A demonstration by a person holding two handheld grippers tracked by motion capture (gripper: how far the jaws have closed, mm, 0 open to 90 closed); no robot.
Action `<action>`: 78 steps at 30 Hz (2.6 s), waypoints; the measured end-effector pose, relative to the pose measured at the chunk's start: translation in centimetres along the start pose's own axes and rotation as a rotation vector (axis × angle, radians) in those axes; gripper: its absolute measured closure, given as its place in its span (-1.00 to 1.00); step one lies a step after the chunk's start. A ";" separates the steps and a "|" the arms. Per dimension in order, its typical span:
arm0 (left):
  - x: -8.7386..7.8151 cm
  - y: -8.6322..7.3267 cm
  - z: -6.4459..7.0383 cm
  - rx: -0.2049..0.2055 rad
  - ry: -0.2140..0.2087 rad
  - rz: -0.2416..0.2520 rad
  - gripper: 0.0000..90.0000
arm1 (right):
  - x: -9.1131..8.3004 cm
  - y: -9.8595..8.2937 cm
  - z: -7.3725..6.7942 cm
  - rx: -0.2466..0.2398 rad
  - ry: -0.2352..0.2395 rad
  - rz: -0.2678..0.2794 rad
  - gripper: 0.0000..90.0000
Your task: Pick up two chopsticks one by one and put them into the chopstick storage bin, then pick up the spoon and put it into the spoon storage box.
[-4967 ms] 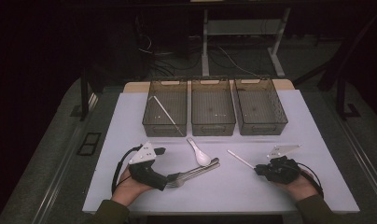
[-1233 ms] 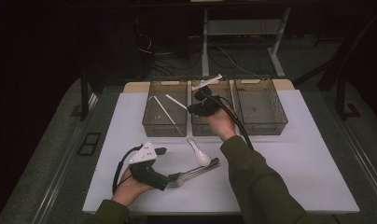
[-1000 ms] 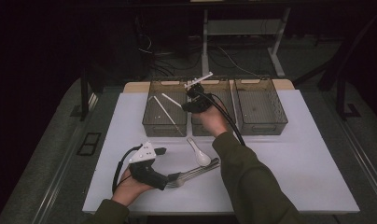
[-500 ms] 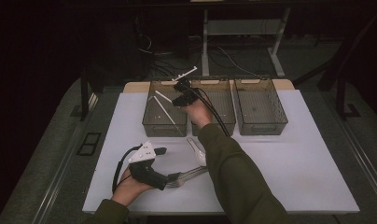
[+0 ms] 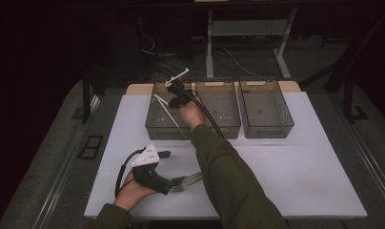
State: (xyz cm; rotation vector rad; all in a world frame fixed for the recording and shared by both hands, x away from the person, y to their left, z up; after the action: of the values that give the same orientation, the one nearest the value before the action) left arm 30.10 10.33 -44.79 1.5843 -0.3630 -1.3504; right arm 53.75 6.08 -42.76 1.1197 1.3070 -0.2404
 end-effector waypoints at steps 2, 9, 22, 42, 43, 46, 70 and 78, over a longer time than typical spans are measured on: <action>0.0 0.0 0.0 0.001 -0.001 -0.002 -1.00 | 0.1 0.1 -0.2 -0.016 -0.003 0.006 0.87; 0.0 0.0 0.0 0.003 0.000 -0.003 -1.00 | -0.9 0.2 -0.2 -0.022 0.001 0.023 0.68; 0.1 -0.1 0.0 0.008 0.005 -0.011 -1.00 | -3.9 -1.8 0.5 -0.059 0.075 0.081 0.17; 0.2 -0.3 0.0 0.014 0.017 -0.028 -1.00 | -10.7 -10.9 3.2 -0.129 0.160 0.192 -0.20; 0.2 -0.3 -0.1 0.018 0.018 -0.031 -1.00 | -10.9 -11.5 3.4 -0.131 0.161 0.198 -0.20; 0.3 -0.3 0.0 0.014 0.020 -0.031 -1.00 | -11.6 -13.3 3.9 -0.131 0.167 0.199 -0.21; 0.2 -0.6 -0.5 0.005 0.034 -0.049 -1.00 | -15.7 -25.7 6.4 -0.136 0.098 0.233 -0.40; 0.2 -0.6 -0.6 0.008 0.037 -0.051 -1.00 | -16.4 -29.0 7.3 -0.108 0.065 0.262 -0.47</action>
State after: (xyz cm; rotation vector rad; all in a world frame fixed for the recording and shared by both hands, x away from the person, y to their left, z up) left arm 30.46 10.74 -45.46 1.6323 -0.3075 -1.3585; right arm 32.83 -20.86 -44.83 1.2000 1.2007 0.0598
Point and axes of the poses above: each handheld gripper's, and its own axes: x roughly forward along the jaws, y roughly out of its top, z roughly to its right, the point moved 7 cm from there along x, roughly forward along the jaws, and after that the axes turned 8 degrees about -z, right-handed, at the moved point
